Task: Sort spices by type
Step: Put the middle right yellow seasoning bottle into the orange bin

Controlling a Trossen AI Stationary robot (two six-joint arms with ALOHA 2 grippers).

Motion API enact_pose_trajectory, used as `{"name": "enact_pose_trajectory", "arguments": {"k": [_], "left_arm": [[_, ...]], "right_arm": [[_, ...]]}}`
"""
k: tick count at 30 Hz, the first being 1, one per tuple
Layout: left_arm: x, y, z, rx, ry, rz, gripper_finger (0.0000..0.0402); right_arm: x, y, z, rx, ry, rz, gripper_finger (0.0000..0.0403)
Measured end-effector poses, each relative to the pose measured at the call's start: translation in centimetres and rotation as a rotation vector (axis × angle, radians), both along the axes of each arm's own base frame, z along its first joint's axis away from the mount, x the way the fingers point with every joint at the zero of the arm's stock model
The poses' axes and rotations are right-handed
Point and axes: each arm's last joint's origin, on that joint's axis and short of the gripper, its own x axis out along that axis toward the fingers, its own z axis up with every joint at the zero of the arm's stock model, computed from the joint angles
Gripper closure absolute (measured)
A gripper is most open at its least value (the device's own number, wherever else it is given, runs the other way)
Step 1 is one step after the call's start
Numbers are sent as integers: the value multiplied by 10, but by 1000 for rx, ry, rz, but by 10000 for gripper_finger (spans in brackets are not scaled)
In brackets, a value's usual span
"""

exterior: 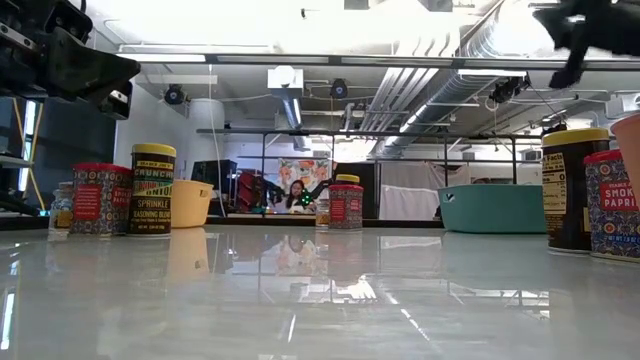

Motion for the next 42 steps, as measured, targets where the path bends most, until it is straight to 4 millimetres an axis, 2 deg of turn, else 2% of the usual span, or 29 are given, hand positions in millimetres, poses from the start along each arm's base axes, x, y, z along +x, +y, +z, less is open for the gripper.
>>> {"name": "enact_pose_trajectory", "arguments": {"k": [3,7,11,15,18,22,27,29,35,42], "left_arm": [[0,0,0,0,0,0,401],[0,0,0,0,0,0,401],[0,0,0,0,0,0,401],[0,0,0,0,-1,0,401],[0,0,0,0,0,0,401],[0,0,0,0,0,0,401],[0,0,0,0,0,0,401],[0,0,0,0,0,0,401],[0,0,0,0,0,0,401],[0,0,0,0,0,0,401]], "right_arm": [[12,4,28,-48,184,194,400],[27,7,62,-38,677,366,367],[39,11,91,2,1096,557,292],[54,16,119,24,1321,777,211],[72,17,127,124,1446,853,163],[105,19,111,402,1606,763,133],[138,22,65,1042,1701,610,131],[148,29,48,1177,1784,621,132],[168,52,23,1275,1910,545,132],[177,70,10,1231,1922,435,132]]}}
